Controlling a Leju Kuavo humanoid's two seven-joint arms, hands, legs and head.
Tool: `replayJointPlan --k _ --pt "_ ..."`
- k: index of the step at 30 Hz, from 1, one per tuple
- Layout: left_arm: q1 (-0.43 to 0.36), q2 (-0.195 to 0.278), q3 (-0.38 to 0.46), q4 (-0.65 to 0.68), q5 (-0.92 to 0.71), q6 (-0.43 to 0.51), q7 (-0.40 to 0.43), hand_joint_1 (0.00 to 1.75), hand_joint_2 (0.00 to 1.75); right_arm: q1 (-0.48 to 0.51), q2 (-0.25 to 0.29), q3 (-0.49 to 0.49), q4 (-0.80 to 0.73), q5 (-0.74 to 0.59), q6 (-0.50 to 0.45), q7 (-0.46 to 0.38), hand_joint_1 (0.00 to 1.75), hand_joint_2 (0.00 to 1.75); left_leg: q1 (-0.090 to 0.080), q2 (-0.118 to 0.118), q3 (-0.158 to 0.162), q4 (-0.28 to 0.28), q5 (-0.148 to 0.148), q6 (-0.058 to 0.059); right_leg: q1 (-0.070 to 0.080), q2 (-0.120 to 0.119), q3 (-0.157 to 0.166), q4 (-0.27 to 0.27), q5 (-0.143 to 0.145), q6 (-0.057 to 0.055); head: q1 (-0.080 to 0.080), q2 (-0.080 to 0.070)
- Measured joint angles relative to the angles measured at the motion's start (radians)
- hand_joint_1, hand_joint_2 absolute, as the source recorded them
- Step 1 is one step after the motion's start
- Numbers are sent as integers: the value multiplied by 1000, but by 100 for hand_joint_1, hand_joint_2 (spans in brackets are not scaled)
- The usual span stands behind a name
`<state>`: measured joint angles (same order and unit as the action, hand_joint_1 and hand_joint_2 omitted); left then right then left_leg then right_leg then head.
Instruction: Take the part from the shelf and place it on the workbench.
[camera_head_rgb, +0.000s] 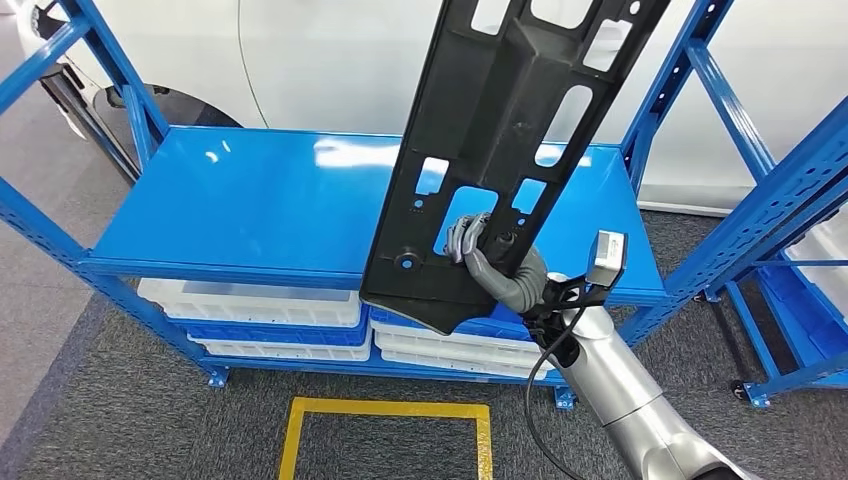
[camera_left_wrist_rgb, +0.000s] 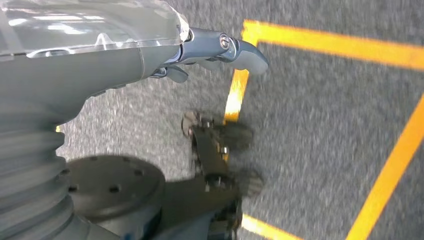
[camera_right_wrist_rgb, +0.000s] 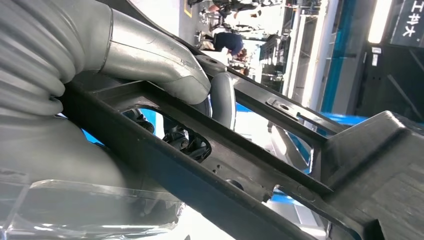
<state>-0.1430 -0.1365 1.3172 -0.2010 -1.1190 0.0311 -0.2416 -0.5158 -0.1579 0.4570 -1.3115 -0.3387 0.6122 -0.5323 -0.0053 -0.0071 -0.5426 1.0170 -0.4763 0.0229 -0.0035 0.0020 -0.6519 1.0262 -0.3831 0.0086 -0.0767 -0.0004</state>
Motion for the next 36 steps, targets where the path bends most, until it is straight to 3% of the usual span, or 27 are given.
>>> replayJointPlan --k 1,2,5,6,7,8,9,10,12,14,16,17,19,21,22,23,24,25,26,27,29,33,36 --pt "-1 0 1 0 0 0 0 0 175 0 -1 0 1 0 0 0 175 175 1 2 -5 -5 11 7 -1 1 -7 9 -12 5 0 0" --pt "-2 0 2 0 0 0 0 0 175 -1 -2 0 2 0 0 0 175 175 3 3 -13 -10 23 13 -1 2 -20 36 -42 10 0 0" --pt "-3 0 4 0 0 0 1 0 175 0 -2 0 4 0 -3 0 175 175 2 8 -48 -13 54 22 -4 3 -73 211 -177 21 0 0" --pt "-3 0 4 0 -1 -1 1 0 175 1 -2 0 5 0 -5 1 175 175 1 8 -60 -12 62 22 -5 3 -81 261 -200 23 0 0" --pt "-3 0 4 0 -2 -2 1 0 175 2 -2 0 6 0 -8 1 175 175 0 9 -73 -10 71 22 -5 2 -74 284 -202 24 0 0" --pt "-3 0 4 0 -3 -3 2 0 175 2 -2 0 7 0 -11 2 175 175 -1 9 -86 -8 79 21 -5 2 -53 275 -188 23 0 0" --pt "-3 0 5 0 -4 -5 2 0 175 2 -2 0 7 0 -13 2 175 175 -1 9 -99 -5 87 20 -5 2 -13 229 -163 20 0 0" --pt "-3 0 5 0 -6 -6 4 0 175 2 -2 0 7 0 -14 2 175 175 -1 8 -110 -2 95 17 -4 2 41 158 -144 16 0 0" --pt "-4 0 5 0 -9 -7 7 0 175 0 -2 0 7 0 -15 3 175 175 -2 8 -124 1 110 10 3 1 130 23 -133 4 0 0" --pt "-5 -1 5 0 -9 -8 10 0 175 -3 -1 -1 7 1 -16 3 175 175 -1 8 -126 -3 126 -1 10 2 154 -22 -135 -6 0 0" --pt "-4 0 5 0 -8 -8 11 0 175 -8 2 -2 8 1 -17 4 175 175 0 7 -129 -8 134 -12 8 0 144 -30 -114 -19 0 0" --pt "-4 0 5 0 -8 -7 11 0 175 -10 6 -3 9 1 -17 5 175 175 0 6 -137 5 115 -17 5 -2 136 -34 -100 -26 0 0" --pt "-4 0 6 0 -8 -7 11 0 175 -15 15 -4 12 1 -18 8 175 175 3 5 -165 86 24 -26 2 -5 110 -41 -71 -37 0 0" --pt "-4 0 6 0 -8 -7 12 0 175 -17 21 -6 17 1 -18 9 175 175 7 5 -192 215 -64 -34 2 -5 78 -40 -46 -39 0 0" --pt "-4 0 6 0 -9 -7 14 0 175 -16 21 -7 20 2 -19 9 175 175 9 5 -193 264 -75 -37 2 -6 61 -38 -34 -38 0 0" --pt "-4 0 6 0 -9 -7 15 0 175 -16 22 -7 23 2 -19 10 175 175 11 5 -184 289 -65 -40 2 -6 43 -36 -22 -36 0 0" --pt "-5 0 6 0 -10 -6 18 0 175 -16 22 -9 25 3 -19 11 175 175 13 5 -157 280 -39 -41 1 -6 24 -32 -10 -34 0 0" --pt "-5 0 6 0 -11 -6 19 0 175 -15 22 -11 26 3 -19 12 175 175 15 5 -115 237 -12 -42 1 -6 6 -28 1 -30 0 0" --pt "-7 0 6 0 -12 -6 20 0 175 -15 22 -14 27 2 -19 12 175 175 16 5 -59 166 -7 -41 1 -5 -10 -23 11 -26 0 0" --pt "-9 0 6 0 -12 -6 20 0 175 -15 22 -18 27 2 -19 13 175 175 15 3 -4 89 -15 -38 1 -5 -23 -18 20 -20 0 0" --pt "-12 0 6 0 -13 -6 20 0 175 -14 22 -25 27 0 -20 15 175 175 10 0 53 -4 -45 -28 0 -5 -32 -14 37 -9 0 0" --pt "-12 0 6 0 -14 -6 24 0 175 -8 21 -34 28 0 -19 16 175 175 10 5 39 -16 -20 -1 -4 -2 -37 -18 55 12 0 0" --pt "-12 0 6 0 -14 -6 24 0 175 -8 21 -35 29 0 -19 16 175 175 12 7 37 -17 -16 1 -5 -2 -38 -16 52 13 0 0"
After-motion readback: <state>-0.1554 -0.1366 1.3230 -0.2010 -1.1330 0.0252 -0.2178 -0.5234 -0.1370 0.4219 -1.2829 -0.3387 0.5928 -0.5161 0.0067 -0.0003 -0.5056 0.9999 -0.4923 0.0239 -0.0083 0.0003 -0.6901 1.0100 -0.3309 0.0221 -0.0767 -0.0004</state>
